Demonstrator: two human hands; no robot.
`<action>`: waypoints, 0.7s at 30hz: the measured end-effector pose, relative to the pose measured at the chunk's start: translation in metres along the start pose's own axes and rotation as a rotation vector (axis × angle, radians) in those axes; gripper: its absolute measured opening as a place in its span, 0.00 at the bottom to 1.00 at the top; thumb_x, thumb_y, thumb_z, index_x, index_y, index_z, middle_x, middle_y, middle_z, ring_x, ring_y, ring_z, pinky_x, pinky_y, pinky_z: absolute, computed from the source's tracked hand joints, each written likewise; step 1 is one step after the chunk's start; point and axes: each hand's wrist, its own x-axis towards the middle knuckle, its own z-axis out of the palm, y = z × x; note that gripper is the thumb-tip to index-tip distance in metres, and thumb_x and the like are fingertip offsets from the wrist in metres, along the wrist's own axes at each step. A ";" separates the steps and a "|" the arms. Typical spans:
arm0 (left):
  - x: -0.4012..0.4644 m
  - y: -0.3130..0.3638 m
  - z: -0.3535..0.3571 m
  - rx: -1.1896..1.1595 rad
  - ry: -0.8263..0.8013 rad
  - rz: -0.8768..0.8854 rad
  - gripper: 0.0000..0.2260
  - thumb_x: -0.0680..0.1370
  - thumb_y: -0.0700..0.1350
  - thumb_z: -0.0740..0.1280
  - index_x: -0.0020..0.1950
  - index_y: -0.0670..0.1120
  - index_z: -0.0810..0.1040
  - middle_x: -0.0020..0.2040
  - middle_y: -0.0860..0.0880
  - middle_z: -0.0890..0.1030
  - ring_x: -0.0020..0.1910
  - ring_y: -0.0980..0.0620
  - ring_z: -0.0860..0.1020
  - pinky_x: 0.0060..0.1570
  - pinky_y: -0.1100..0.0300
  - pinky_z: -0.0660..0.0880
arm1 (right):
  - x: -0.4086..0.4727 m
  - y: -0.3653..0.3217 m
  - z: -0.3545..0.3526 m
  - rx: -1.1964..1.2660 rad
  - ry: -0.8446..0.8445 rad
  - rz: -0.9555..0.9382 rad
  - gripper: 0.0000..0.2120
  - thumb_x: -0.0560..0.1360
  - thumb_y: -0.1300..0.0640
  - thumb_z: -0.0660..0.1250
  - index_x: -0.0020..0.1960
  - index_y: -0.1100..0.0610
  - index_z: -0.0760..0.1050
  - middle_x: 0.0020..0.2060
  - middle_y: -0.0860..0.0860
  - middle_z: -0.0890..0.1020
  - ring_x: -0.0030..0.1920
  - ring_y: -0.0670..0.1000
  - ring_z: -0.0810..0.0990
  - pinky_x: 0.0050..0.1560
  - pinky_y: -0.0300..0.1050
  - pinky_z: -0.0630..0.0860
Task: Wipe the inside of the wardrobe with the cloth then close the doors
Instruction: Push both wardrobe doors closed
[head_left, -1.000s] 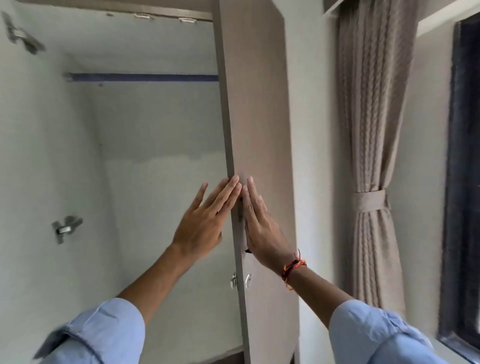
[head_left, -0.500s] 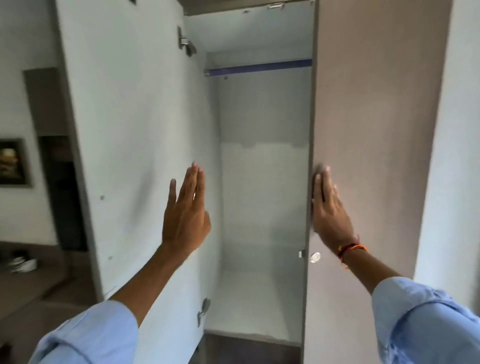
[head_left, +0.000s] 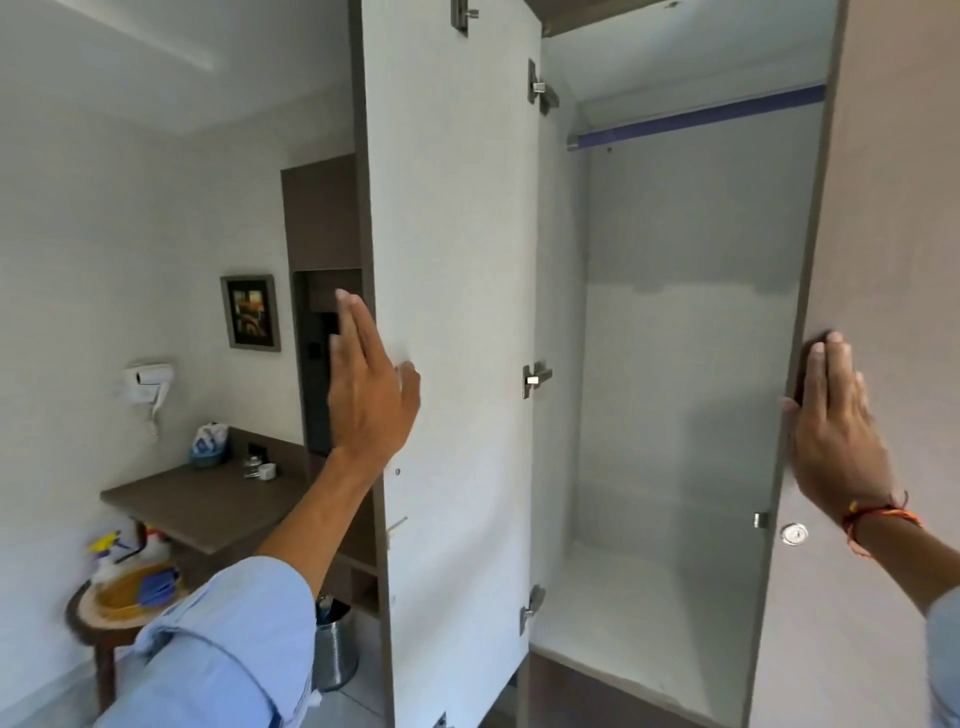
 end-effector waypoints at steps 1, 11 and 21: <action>-0.002 0.001 0.002 -0.135 -0.017 -0.016 0.41 0.81 0.45 0.64 0.83 0.43 0.38 0.85 0.43 0.44 0.80 0.38 0.64 0.68 0.44 0.78 | 0.001 0.001 0.002 0.006 0.006 -0.005 0.30 0.86 0.54 0.48 0.82 0.68 0.46 0.83 0.67 0.50 0.82 0.69 0.53 0.79 0.70 0.62; -0.027 0.071 0.025 -0.344 0.101 0.147 0.39 0.78 0.30 0.61 0.83 0.41 0.41 0.85 0.41 0.50 0.83 0.45 0.56 0.75 0.51 0.71 | 0.010 0.007 0.021 -0.024 0.014 -0.032 0.26 0.86 0.65 0.52 0.81 0.72 0.49 0.82 0.70 0.52 0.82 0.72 0.54 0.80 0.70 0.61; -0.042 0.199 0.117 -0.363 -0.026 0.518 0.38 0.81 0.48 0.65 0.82 0.35 0.47 0.84 0.38 0.49 0.84 0.44 0.53 0.81 0.46 0.61 | 0.019 0.003 0.027 -0.094 0.014 0.011 0.26 0.84 0.70 0.59 0.79 0.73 0.56 0.80 0.70 0.58 0.82 0.70 0.57 0.81 0.63 0.63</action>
